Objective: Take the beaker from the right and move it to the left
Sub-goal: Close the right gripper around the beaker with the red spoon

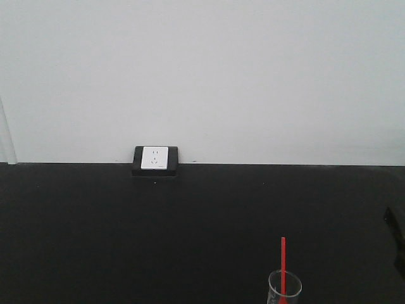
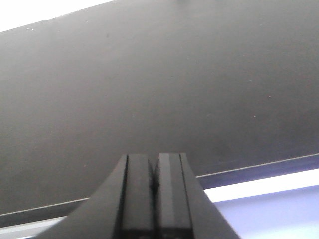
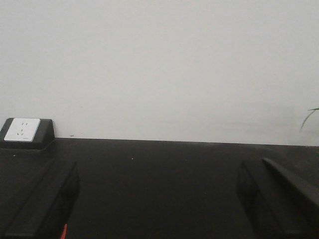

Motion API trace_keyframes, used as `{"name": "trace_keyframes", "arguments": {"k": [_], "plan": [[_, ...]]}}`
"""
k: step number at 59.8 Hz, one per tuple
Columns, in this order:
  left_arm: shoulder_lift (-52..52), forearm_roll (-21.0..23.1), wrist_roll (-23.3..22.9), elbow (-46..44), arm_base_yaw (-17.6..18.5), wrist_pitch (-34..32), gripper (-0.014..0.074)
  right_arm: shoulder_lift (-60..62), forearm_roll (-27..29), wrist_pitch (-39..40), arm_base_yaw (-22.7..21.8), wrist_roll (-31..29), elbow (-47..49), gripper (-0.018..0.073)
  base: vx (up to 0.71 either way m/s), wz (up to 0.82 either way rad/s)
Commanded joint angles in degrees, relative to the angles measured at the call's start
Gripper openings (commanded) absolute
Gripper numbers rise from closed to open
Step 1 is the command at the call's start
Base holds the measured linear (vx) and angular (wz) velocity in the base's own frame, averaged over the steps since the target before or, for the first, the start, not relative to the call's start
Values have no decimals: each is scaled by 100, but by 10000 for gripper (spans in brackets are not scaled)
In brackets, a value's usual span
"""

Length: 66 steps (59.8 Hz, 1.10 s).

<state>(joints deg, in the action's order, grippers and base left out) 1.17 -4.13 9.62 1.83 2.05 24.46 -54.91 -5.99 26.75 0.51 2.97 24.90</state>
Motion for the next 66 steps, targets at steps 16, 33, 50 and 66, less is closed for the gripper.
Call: {"name": "trace_keyframes", "arguments": {"k": [16, 33, 50, 66], "plan": [[36, -1, -6, 106, 36, -436, -6, -2563, -2348, 3948, -6, 1192, -1159, 588, 0, 0], [36, -1, -6, 106, 36, -436, -6, -4601, -2560, 5029, -6, 864, -1067, 584, 0, 0], [36, -1, -6, 106, 36, -436, -6, -5450, -3007, 5029, -6, 1022, -178, 584, 0, 0], [36, -1, -6, 106, 36, -436, -6, -5924, -3285, 5029, -6, 1289, 662, 584, 0, 0]]}}
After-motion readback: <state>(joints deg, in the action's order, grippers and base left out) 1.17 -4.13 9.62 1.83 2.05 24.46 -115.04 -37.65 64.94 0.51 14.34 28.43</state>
